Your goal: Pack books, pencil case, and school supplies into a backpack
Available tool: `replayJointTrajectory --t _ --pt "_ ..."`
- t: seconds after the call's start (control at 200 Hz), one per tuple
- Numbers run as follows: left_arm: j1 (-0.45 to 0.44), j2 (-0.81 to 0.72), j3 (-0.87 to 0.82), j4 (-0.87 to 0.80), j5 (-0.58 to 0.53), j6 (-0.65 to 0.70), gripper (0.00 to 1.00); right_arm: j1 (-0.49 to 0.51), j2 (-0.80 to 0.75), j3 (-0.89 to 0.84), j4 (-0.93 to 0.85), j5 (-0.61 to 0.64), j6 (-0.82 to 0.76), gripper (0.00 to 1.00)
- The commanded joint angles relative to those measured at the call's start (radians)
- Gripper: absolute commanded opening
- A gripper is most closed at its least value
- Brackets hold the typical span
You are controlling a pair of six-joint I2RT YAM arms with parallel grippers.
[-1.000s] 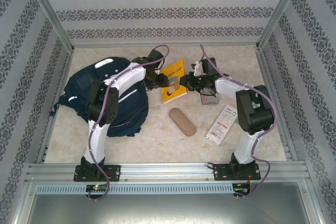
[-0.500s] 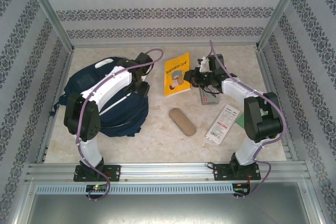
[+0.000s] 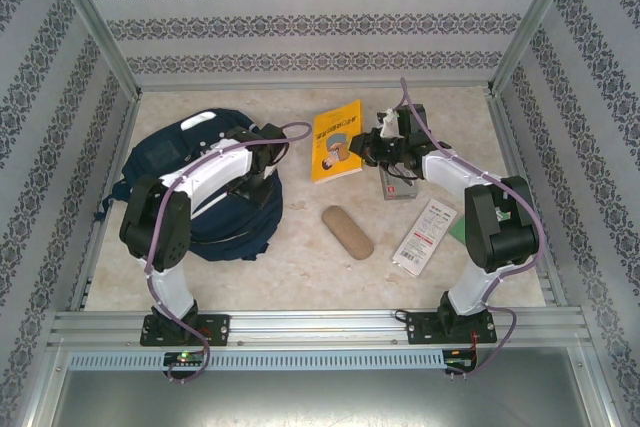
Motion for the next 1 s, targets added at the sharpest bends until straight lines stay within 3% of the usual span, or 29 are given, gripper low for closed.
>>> replayJointTrajectory --t 0.0,0.13,0.175,0.325,0.744,0.994 --pt "0.002 0.039 0.005 -0.020 -0.071 0.033 0.45 0.010 -0.052 -0.004 0.086 -0.037 0.004 0.00" --pt "-0.008 0.048 0.015 -0.009 -0.094 0.028 0.16 0.007 -0.058 -0.007 0.085 -0.040 0.003 0.00" --pt "-0.007 0.048 0.029 -0.010 -0.098 0.025 0.00 0.005 -0.059 -0.008 0.088 -0.042 0.006 0.00" --pt "-0.007 0.042 0.120 -0.008 -0.022 -0.010 0.00 -0.008 -0.065 -0.003 0.087 -0.048 0.015 0.00" --pt "0.029 0.212 0.677 -0.127 0.278 -0.202 0.00 -0.036 -0.110 -0.033 0.144 -0.060 0.081 0.00" --pt "0.108 0.195 0.736 -0.061 0.504 -0.306 0.00 0.017 -0.087 -0.085 0.293 -0.050 0.185 0.00"
